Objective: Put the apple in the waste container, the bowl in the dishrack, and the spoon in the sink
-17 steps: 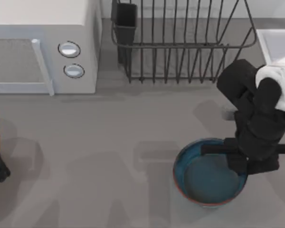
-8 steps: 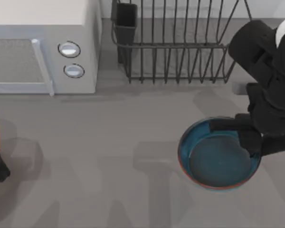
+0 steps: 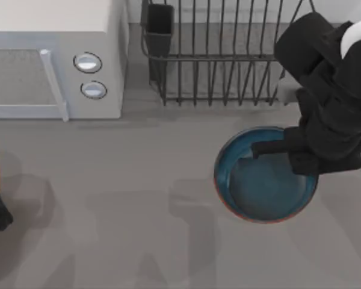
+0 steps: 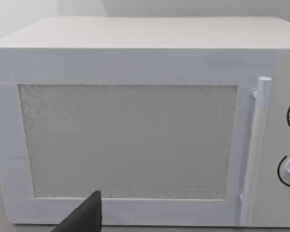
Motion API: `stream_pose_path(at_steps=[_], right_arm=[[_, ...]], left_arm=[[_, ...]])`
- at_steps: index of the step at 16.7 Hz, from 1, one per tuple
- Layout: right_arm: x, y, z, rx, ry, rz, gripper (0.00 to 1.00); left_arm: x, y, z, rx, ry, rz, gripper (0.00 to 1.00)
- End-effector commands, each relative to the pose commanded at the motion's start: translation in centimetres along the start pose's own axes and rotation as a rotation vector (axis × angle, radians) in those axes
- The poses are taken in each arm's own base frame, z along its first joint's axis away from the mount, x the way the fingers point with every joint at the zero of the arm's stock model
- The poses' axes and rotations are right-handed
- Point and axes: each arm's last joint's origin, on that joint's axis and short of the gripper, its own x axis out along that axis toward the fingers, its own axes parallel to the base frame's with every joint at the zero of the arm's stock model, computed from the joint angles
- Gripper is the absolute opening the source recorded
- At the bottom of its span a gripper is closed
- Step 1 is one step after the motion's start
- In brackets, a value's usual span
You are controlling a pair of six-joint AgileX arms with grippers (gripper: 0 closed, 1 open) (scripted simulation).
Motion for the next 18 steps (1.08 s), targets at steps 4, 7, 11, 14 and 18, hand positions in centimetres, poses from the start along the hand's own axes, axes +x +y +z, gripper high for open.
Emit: stream_pose_path(at_steps=[4, 7, 11, 14, 18], right_arm=[[-3.0, 3.7, 1.0, -0.143, -0.391, -0.034, 0.0], [-6.6, 6.9, 1.0, -0.186, -0.748, -0.061, 0.0], [-12.8, 9.6, -0.6, -0.094, -1.154, -0.078, 0.0], [-16.9, 9.9, -2.4, 0.022, -1.325, -0.074, 0.0], [-19.0, 9.7, -3.5, 0.089, -1.389, -0.064, 0.0]], left_arm=[[0.0, 0.0, 0.0, 0.0, 0.0, 0.0, 1.0], [0.0, 0.0, 0.0, 0.0, 0.0, 0.0, 1.0], [0.0, 0.0, 0.0, 0.0, 0.0, 0.0, 1.0], [0.0, 0.0, 0.0, 0.0, 0.0, 0.0, 1.0], [0.0, 0.0, 0.0, 0.0, 0.0, 0.0, 1.0]])
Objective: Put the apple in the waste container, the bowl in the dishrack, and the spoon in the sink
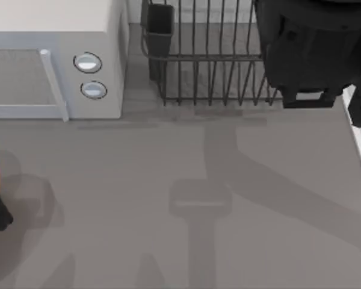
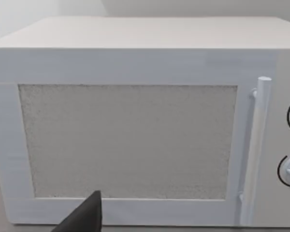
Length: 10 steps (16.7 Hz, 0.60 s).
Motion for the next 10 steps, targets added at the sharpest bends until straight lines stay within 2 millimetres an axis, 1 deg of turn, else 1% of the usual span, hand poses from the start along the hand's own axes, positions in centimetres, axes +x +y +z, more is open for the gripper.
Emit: stream_pose_path(at_steps=[2, 5, 7, 8, 10], right_arm=[[0.0, 0.0, 0.0, 0.0, 0.0, 0.0, 0.0], [0.6, 0.3, -0.5, -0.003, 0.003, -0.003, 0.0], [2.3, 1.2, -1.7, -0.004, 0.004, -0.004, 0.0], [3.6, 1.8, -2.8, -0.004, 0.005, -0.005, 0.0], [6.8, 2.8, -5.5, -0.005, 0.006, -0.007, 0.0]], left_arm=[[0.0, 0.0, 0.0, 0.0, 0.0, 0.0, 1.0], [0.0, 0.0, 0.0, 0.0, 0.0, 0.0, 1.0], [0.0, 0.0, 0.0, 0.0, 0.0, 0.0, 1.0], [0.0, 0.0, 0.0, 0.0, 0.0, 0.0, 1.0], [0.0, 0.0, 0.0, 0.0, 0.0, 0.0, 1.0]])
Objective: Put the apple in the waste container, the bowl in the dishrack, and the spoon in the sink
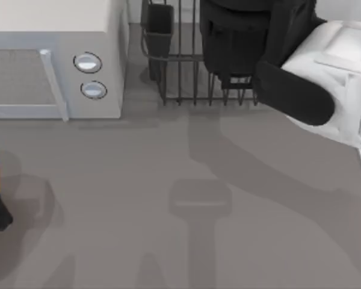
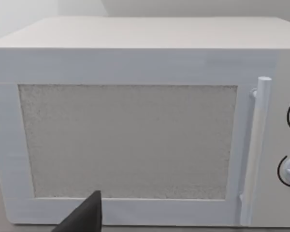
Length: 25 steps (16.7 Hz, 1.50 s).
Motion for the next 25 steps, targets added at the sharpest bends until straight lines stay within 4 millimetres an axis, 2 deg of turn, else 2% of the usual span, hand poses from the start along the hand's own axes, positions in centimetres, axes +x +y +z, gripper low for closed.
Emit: stream_pose_path(at_steps=[3, 6, 8, 10, 14, 25], right_arm=[[5.5, 0.5, -5.3, 0.003, -0.003, 0.001, 0.0], [10.1, -0.7, -10.4, 0.009, -0.011, 0.004, 0.0], [12.2, -1.8, -13.0, 0.007, -0.009, 0.006, 0.0], [13.2, -2.6, -14.3, 0.005, -0.006, 0.007, 0.0], [13.3, -2.7, -14.4, 0.005, -0.006, 0.007, 0.0], [13.3, -2.7, -14.4, 0.005, -0.006, 0.007, 0.83]], left_arm=[[0.0, 0.0, 0.0, 0.0, 0.0, 0.0, 1.0], [0.0, 0.0, 0.0, 0.0, 0.0, 0.0, 1.0], [0.0, 0.0, 0.0, 0.0, 0.0, 0.0, 1.0], [0.0, 0.0, 0.0, 0.0, 0.0, 0.0, 1.0], [0.0, 0.0, 0.0, 0.0, 0.0, 0.0, 1.0], [0.0, 0.0, 0.0, 0.0, 0.0, 0.0, 1.0]])
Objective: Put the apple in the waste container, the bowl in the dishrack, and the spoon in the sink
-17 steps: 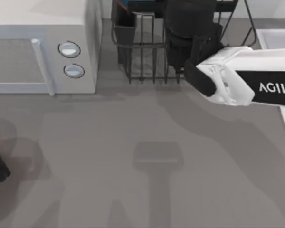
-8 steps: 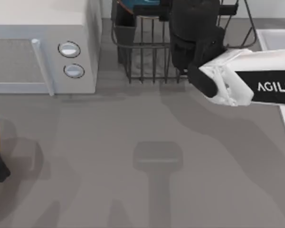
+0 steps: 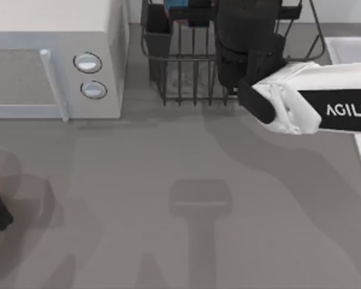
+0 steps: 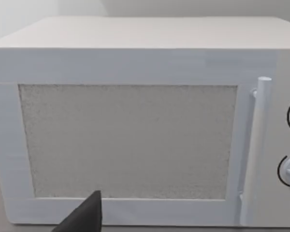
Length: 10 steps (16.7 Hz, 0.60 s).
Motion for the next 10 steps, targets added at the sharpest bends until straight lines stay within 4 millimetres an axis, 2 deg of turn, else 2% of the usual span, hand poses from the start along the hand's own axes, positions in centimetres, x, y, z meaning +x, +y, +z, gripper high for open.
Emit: stream_pose_path(at_steps=[2, 3, 10], right_arm=[[0.0, 0.0, 0.0, 0.0, 0.0, 0.0, 0.98], [0.0, 0.0, 0.0, 0.0, 0.0, 0.0, 1.0], [0.0, 0.0, 0.0, 0.0, 0.0, 0.0, 1.0]], left_arm=[[0.0, 0.0, 0.0, 0.0, 0.0, 0.0, 1.0], [0.0, 0.0, 0.0, 0.0, 0.0, 0.0, 1.0], [0.0, 0.0, 0.0, 0.0, 0.0, 0.0, 1.0]])
